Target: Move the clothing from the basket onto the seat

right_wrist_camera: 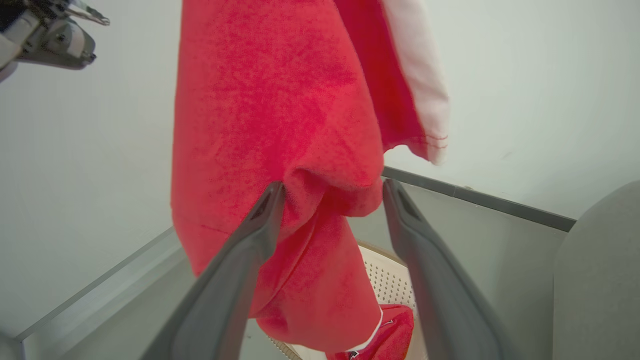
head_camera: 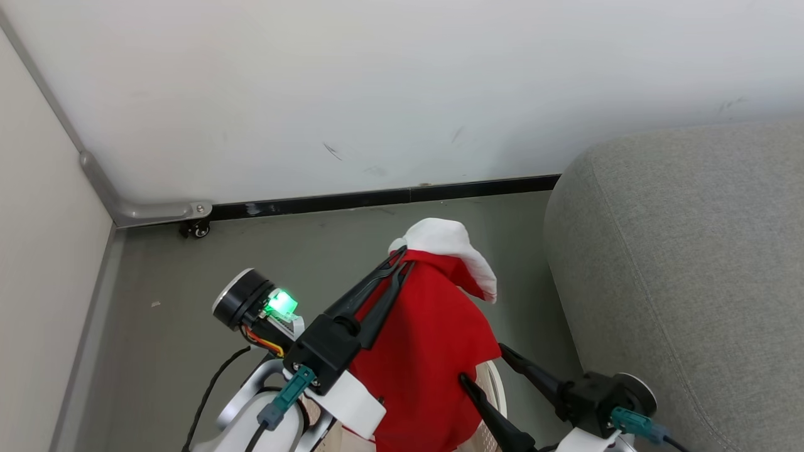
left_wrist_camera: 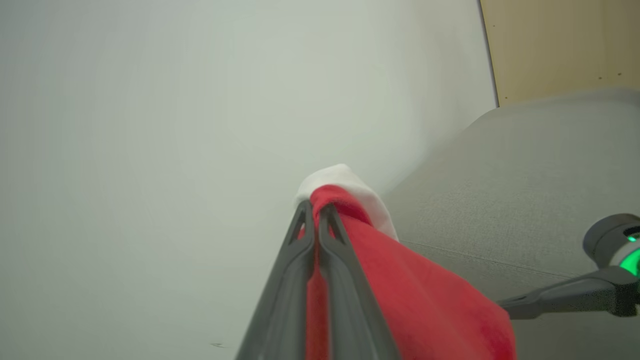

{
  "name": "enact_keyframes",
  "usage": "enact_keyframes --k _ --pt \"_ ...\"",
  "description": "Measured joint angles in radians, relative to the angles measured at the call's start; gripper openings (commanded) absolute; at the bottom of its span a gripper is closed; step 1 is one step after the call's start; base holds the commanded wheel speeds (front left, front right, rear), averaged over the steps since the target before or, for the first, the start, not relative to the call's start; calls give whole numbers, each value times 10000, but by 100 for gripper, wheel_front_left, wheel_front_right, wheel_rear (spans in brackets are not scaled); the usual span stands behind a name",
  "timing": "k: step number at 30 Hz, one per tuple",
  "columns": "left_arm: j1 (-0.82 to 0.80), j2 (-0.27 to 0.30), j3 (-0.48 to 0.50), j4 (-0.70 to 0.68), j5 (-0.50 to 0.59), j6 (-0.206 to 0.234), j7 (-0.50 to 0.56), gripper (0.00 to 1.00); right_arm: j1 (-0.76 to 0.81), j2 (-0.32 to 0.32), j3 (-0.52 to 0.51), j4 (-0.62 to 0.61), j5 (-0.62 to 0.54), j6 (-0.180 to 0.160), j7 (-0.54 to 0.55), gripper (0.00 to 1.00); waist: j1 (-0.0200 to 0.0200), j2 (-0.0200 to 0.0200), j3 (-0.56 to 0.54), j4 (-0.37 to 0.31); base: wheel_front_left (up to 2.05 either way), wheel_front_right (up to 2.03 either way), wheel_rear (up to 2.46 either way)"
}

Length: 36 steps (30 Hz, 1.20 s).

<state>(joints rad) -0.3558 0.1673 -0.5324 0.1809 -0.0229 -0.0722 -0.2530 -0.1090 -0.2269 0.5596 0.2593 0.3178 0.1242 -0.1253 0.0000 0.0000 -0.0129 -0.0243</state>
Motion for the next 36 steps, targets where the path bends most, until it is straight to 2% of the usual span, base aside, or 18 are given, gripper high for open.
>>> enact_keyframes --k 14,25,27,28,29,30,31,32,33,34,36 --pt "-309 -10 -426 -462 82 -174 -25 0 -582 -696 1344 -725 2057 0 466 100 0 0 61 90 0 0 0" --pt "-309 -31 -683 -232 81 -261 -25 0 -1370 -940 1818 -1014 2556 0 245 100 0 0 140 135 0 0 0" --pt "-309 -46 -708 -165 79 -261 -25 0 -1505 -999 1877 -1001 2554 0 165 96 0 0 159 144 0 0 0" --pt "-309 -69 -709 -136 75 -263 -25 0 -1562 -1037 1902 -974 2552 0 134 84 0 0 169 149 0 0 0" --pt "-309 -90 -713 -98 71 -263 -23 0 -1609 -1068 1912 -947 2520 0 58 56 0 0 179 152 0 0 0" --pt "-309 -105 -717 -67 59 -263 -25 0 -1654 -1110 1933 -915 2468 0 4 42 0 0 190 155 0 0 0" --pt "-309 -111 -717 -35 33 -263 -25 0 -1692 -1145 1942 -871 2405 0 -52 35 0 0 202 156 0 0 0" --pt "-309 -109 -717 -8 2 -263 -25 0 -1726 -1152 1927 -819 2376 0 -117 22 0 0 213 156 0 0 0" --pt "-309 -107 -715 12 -4 -263 -25 0 -1758 -1151 1908 -752 2374 0 -180 2 0 0 224 154 0 0 0" --pt "-309 -107 -708 29 -4 -265 -25 0 -1783 -1151 1900 -679 2376 0 -224 0 0 0 236 151 0 0 0" --pt "-309 -105 -708 71 -6 -265 -25 0 -1783 -1145 1902 -568 2454 0 -259 14 0 0 260 144 0 0 0"
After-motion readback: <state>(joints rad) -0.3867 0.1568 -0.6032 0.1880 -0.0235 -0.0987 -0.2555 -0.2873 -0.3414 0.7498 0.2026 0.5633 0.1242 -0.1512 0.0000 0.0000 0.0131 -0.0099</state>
